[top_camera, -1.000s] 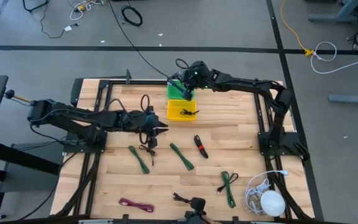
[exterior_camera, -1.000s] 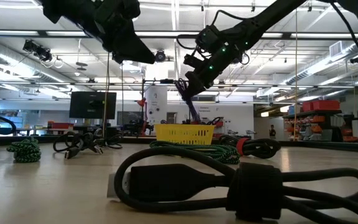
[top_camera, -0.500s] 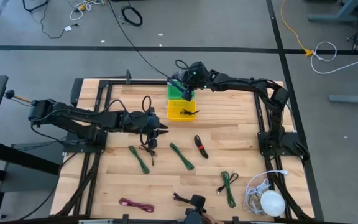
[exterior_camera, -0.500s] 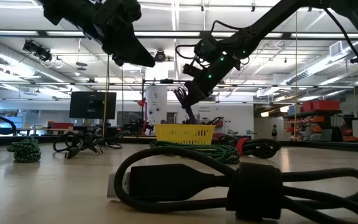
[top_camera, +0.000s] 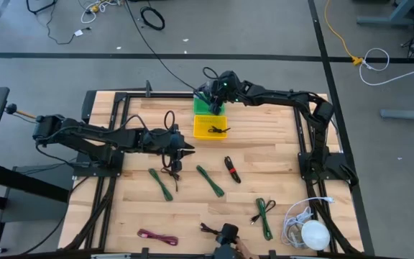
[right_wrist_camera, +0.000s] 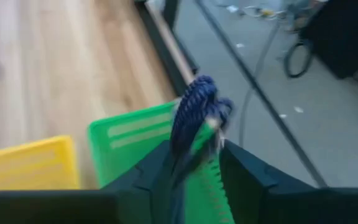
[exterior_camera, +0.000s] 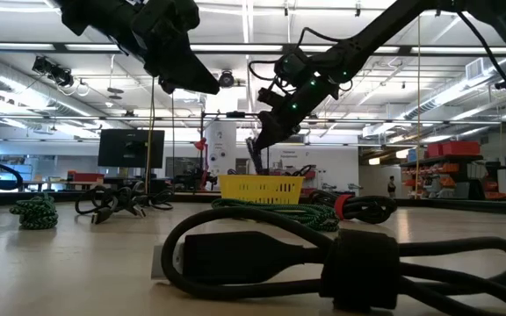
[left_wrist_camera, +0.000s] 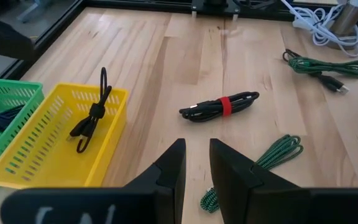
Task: Pick & Place USB Port
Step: Put the purple charger cable into the green basket, then put the black charger cable into the yellow basket
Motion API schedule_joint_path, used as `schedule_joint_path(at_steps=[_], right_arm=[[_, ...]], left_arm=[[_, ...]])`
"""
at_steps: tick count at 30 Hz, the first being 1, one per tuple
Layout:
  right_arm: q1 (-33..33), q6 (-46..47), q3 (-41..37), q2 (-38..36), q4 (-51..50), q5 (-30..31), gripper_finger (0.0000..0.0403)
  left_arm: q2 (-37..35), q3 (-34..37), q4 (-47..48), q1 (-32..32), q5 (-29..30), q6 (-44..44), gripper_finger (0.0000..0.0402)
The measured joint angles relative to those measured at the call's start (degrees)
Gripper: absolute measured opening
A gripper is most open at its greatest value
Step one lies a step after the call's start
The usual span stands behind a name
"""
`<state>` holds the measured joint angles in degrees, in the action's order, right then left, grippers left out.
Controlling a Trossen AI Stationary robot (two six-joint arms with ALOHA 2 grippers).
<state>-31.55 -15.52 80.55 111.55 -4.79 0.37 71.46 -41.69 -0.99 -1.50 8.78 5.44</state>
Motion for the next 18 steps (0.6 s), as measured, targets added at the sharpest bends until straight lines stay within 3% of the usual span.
schedule_joint_path(at_steps=[5, 11, 18], right_arm=[[0.0, 0.0, 0.0, 0.0, 0.3, 3.1, 0.0177], [0.0, 0.1, 0.0, 0.0, 1.2, 5.2, 0.0188], [3.9, 2.4, 0.0, -2.9, -4.9, -2.2, 0.0184]], left_arm=[[0.0, 0.0, 0.0, 0.0, 0.0, 0.2, 0.0078], [0.0, 0.0, 0.0, 0.0, 0.0, 0.4, 0.0078], [-0.1, 0.0, 4.4, 0.0, 0.5, 0.4, 0.0078]])
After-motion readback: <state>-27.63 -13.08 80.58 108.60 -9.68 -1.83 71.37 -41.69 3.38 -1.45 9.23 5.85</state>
